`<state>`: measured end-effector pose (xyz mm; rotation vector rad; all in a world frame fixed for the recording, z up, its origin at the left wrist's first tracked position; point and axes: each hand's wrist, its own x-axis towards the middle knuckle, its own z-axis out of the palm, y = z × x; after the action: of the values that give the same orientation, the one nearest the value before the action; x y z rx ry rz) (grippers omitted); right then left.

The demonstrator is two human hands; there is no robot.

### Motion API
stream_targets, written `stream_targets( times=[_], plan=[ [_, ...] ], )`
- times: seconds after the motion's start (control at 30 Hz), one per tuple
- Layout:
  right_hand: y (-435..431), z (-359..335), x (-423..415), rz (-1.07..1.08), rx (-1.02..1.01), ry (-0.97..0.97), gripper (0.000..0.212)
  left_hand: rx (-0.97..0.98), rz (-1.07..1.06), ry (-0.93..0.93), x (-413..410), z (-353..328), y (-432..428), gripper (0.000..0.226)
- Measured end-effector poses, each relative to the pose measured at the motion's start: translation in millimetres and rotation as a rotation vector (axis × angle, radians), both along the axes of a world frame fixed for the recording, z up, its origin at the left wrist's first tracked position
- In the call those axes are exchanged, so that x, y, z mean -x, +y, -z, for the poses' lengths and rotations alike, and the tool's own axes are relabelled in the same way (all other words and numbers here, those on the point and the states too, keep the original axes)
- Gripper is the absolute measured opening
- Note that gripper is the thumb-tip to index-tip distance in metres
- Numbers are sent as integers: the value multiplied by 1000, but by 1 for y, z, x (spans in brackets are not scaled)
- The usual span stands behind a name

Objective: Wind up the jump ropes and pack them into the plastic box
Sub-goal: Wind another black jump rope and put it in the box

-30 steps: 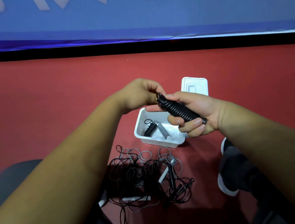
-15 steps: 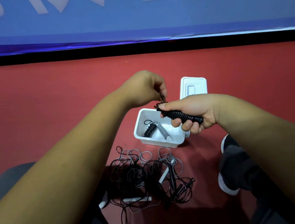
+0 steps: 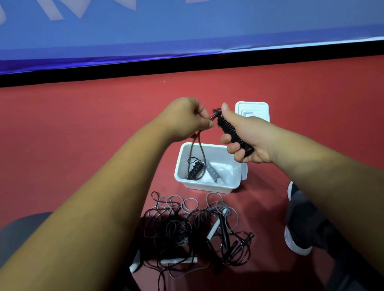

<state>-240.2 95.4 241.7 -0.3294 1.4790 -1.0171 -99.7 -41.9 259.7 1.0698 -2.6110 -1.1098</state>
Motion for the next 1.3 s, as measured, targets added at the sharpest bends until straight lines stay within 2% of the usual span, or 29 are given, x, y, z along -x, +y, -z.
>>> stream_targets(
  times=[0.1, 0.17, 0.37, 0.6, 0.77, 0.93, 1.0, 1.1, 1.2, 1.3],
  plan=[
    [-3, -2, 1, 49, 38, -25, 68, -171, 82, 51, -2, 3, 6, 24],
    [-5, -4, 4, 67, 51, -19, 73, -209, 99, 101, -3, 1, 8, 26],
    [-5, -7, 11, 82, 93, -41, 56, -448, 61, 318, -5, -1, 5, 14],
    [-3, -9, 9, 66, 106, -35, 46, -369, 30, 290, -10, -6, -1, 24],
    [-3, -12, 11, 44, 144, -70, 56, -545, 140, 271, -13, -10, 0, 34],
    [-1, -17, 10, 67, 131, -29, 71, -467, 248, 170, -20, -17, -2, 27],
    [-1, -17, 10, 62, 134, 1, 66, -501, 224, 129, -22, -18, -5, 30],
    [-1, -16, 7, 28, 128, 26, 55, -512, 190, 64, -24, -17, -6, 23],
    [0, -15, 4, 2, 128, 49, 51, -358, 179, -43, -23, -10, -7, 9],
    [0, -17, 4, -50, 137, 17, 51, -210, 170, -123, -23, 0, -9, 20]
  ],
)
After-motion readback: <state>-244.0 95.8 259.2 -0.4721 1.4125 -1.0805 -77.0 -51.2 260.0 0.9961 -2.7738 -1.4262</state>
